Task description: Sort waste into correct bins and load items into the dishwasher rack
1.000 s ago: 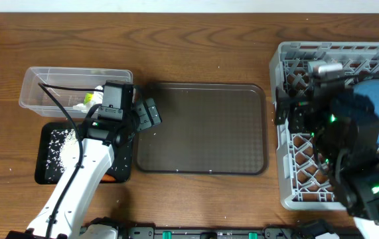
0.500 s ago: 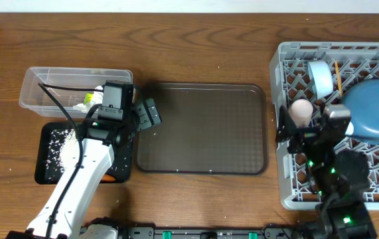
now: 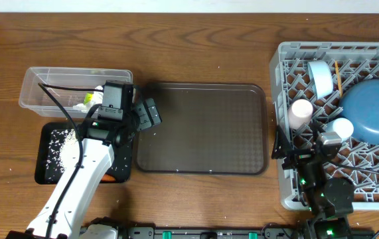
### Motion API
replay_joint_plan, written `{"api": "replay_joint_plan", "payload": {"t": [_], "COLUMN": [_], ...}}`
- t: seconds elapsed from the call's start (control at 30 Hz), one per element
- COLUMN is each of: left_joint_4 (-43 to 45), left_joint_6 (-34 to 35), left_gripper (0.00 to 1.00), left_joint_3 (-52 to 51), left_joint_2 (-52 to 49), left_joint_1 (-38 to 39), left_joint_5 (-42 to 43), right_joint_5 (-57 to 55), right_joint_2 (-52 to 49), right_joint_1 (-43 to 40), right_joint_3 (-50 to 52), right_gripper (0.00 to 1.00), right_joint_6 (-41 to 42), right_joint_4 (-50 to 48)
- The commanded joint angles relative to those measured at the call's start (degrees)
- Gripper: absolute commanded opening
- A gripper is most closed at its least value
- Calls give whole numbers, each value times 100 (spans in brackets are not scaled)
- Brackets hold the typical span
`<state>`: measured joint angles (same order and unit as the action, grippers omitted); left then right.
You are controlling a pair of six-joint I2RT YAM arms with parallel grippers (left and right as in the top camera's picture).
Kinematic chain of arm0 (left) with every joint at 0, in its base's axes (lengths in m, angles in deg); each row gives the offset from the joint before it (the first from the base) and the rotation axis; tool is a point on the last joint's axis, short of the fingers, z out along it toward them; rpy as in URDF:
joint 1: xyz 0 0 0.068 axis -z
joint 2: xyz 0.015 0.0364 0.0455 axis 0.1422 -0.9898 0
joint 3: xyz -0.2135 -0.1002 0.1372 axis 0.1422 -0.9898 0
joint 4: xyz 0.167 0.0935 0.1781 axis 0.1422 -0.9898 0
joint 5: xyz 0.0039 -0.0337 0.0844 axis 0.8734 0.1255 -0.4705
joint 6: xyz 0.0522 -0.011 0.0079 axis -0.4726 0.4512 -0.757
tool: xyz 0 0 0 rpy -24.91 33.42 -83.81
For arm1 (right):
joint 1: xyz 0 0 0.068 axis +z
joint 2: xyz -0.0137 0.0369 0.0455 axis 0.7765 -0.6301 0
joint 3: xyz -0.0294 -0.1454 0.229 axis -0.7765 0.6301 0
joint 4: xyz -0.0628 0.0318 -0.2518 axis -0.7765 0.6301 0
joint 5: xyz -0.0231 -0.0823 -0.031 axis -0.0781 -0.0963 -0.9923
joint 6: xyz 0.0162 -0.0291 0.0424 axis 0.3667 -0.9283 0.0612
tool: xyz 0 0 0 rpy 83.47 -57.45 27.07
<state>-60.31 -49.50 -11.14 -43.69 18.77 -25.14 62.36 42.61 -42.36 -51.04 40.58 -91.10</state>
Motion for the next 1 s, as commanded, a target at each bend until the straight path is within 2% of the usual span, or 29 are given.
{"api": "replay_joint_plan", "payload": {"t": [0.0,0.27,0.53,0.67,0.8,0.97], "left_joint_4": [4,7,4,4,4,4], "left_joint_6": [-17,-17,-17,-17,-17,-17], "left_gripper": [98,98,98,98,98,98], "left_joint_3": [-11,-11,-11,-11,-11,-11], "left_joint_2": [-22,-22,-22,-22,-22,-22], "left_joint_1": [-17,-17,-17,-17,-17,-17], "left_joint_5": [-70,-70,-70,-70,-70,-70], "right_joint_5": [52,48,48,70,105,63], "right_joint_2": [258,492,511,697,1104,1751], "right_joint_1": [-142,-168,-468,-732,-813,-817], "right_joint_3": [267,376,376,376,376,376], "right_gripper": [99,99,99,99,99,99], "right_joint_6": [299,332,332,280,-170,-179], "right_joint_4": [-26,422,1526,1523,1519,1508]}}
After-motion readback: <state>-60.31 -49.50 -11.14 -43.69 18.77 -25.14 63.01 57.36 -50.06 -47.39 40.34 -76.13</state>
